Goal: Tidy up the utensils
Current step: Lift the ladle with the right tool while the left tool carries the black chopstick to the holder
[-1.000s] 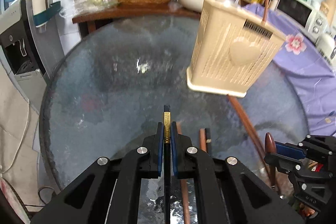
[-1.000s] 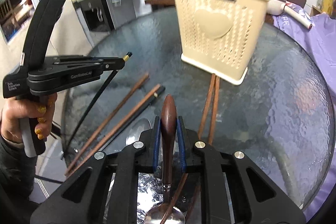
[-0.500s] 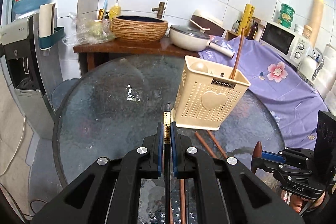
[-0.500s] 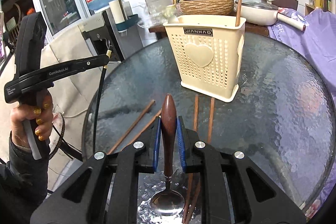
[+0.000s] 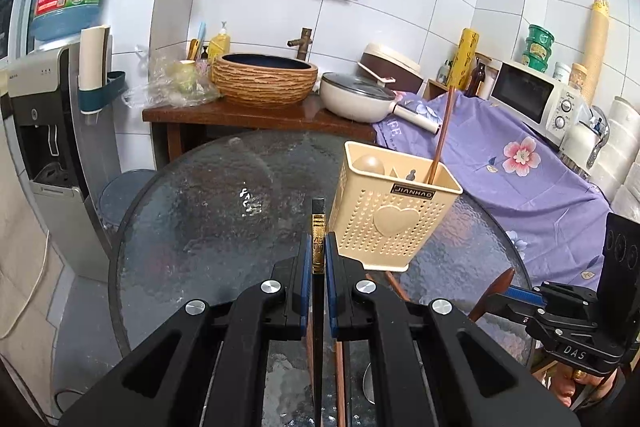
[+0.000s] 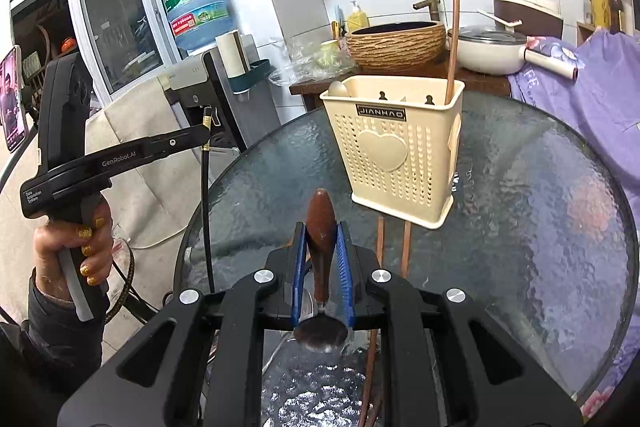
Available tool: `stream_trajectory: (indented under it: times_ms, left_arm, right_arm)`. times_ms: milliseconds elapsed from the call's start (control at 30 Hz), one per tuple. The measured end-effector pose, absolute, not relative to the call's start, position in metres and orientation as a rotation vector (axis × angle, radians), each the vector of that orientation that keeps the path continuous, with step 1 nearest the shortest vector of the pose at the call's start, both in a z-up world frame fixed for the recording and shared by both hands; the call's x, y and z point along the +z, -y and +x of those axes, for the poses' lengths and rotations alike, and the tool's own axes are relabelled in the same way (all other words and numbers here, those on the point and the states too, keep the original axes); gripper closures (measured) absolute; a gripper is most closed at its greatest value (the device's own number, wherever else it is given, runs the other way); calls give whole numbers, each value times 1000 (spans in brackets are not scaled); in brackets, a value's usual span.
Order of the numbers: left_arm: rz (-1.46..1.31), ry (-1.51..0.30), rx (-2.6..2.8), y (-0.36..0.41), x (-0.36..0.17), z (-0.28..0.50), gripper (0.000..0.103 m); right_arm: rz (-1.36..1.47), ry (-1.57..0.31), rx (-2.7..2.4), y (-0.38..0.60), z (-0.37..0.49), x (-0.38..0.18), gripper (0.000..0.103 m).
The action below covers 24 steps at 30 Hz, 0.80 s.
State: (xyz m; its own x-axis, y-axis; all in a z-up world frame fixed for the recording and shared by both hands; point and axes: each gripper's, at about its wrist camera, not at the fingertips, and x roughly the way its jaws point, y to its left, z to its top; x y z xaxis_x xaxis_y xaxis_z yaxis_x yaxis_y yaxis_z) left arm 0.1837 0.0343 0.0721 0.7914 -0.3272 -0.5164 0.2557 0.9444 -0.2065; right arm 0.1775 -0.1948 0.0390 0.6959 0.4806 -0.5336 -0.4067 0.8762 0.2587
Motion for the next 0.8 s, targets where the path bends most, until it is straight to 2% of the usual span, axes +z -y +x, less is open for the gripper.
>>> stream_trajectory:
  times_ms: [433, 800]
  left_arm:
    - [-124, -488, -339, -25, 105, 183, 96]
    - [-158, -381, -367, -19, 162, 191, 96]
  right_arm:
    - [71, -595, 477, 183, 190, 71, 87]
    - [45, -503, 439, 191, 212, 140, 87]
